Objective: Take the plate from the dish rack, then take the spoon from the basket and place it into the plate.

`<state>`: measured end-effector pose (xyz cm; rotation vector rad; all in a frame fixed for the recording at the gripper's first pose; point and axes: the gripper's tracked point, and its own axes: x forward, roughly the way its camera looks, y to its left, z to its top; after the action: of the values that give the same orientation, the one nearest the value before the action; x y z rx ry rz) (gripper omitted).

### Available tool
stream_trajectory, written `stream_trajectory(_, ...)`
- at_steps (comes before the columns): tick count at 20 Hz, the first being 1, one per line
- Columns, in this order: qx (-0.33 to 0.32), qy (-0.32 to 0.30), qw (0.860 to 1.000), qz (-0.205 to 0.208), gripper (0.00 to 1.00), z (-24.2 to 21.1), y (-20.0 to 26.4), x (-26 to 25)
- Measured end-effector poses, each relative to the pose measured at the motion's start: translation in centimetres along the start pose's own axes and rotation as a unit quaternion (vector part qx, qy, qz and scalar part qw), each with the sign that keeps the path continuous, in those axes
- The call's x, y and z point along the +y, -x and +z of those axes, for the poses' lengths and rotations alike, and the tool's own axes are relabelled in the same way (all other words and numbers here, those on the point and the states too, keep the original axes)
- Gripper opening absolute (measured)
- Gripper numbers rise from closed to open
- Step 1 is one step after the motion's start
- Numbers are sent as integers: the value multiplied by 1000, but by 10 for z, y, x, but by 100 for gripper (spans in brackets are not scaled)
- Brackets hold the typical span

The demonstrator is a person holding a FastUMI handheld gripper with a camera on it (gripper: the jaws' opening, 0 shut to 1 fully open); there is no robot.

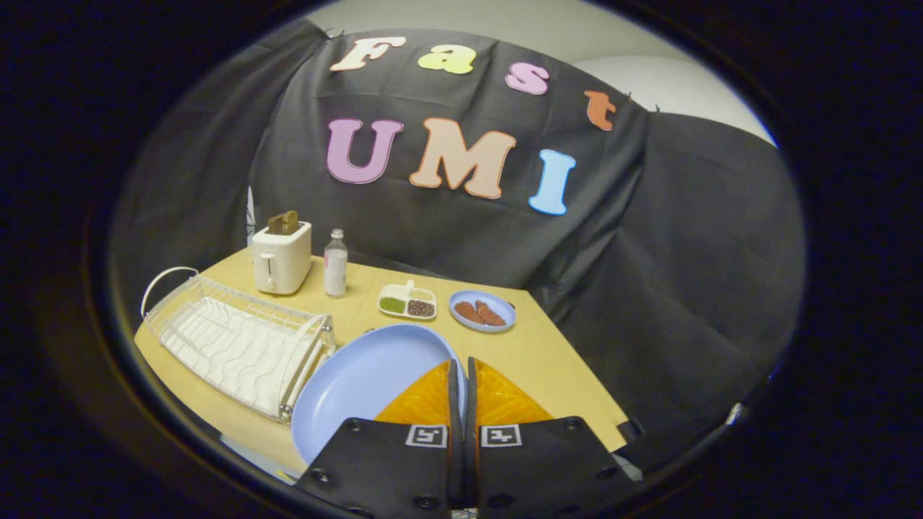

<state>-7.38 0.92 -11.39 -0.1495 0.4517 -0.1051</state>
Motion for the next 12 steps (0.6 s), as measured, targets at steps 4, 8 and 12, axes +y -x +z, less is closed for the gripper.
stream_trajectory(4, 25, -61, 998, 22, 3, -34, -2, -4)
stream_trajectory(8, 51, -97, 993, 41, 3, -71, -14, -6)
stream_trajectory(12, 71, -102, 991, 57, 3, -97, -29, -6)
